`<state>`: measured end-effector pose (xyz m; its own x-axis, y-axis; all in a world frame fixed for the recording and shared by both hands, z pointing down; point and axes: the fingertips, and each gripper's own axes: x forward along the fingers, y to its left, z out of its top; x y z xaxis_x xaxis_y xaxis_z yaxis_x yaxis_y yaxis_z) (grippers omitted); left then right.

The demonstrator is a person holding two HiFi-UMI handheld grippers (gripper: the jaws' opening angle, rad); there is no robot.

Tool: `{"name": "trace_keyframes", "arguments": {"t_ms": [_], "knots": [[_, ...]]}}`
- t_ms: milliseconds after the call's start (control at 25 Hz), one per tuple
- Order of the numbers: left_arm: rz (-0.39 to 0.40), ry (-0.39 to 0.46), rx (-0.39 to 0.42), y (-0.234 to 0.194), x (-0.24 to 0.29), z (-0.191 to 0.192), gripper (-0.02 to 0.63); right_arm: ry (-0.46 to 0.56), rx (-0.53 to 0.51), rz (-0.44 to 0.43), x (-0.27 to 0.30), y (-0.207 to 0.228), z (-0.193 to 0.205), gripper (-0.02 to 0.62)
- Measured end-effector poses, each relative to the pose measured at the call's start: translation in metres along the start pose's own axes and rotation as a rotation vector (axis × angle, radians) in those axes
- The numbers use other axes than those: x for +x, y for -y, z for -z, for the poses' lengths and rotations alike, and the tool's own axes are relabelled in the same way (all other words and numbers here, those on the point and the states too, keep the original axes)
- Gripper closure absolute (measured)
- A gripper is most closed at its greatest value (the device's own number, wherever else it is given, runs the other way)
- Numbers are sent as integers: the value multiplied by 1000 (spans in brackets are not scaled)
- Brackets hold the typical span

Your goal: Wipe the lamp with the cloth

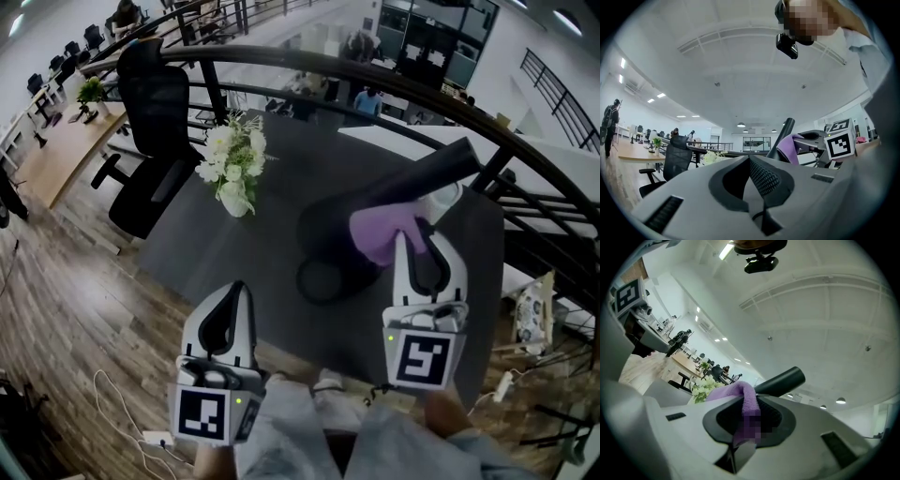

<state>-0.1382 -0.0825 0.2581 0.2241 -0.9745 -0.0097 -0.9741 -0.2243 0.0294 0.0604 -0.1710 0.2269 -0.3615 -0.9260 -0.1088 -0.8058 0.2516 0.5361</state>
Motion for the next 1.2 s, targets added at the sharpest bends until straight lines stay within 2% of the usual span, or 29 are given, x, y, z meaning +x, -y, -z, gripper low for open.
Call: {"name": "trace_keyframes", "arguments": {"t_ms": [680,1040,1200], "knots": [[5,-23,-4,-41,-17,12,600,-66,-44,-98,3,-101,-1,535],[-33,-23,-20,-65,-32,11,598,-50,-61,-177,25,-143,-14,535],[-60,-30,-35,-77,-37,14,598,-49,-127,-205,43,-153,-22,535]]}}
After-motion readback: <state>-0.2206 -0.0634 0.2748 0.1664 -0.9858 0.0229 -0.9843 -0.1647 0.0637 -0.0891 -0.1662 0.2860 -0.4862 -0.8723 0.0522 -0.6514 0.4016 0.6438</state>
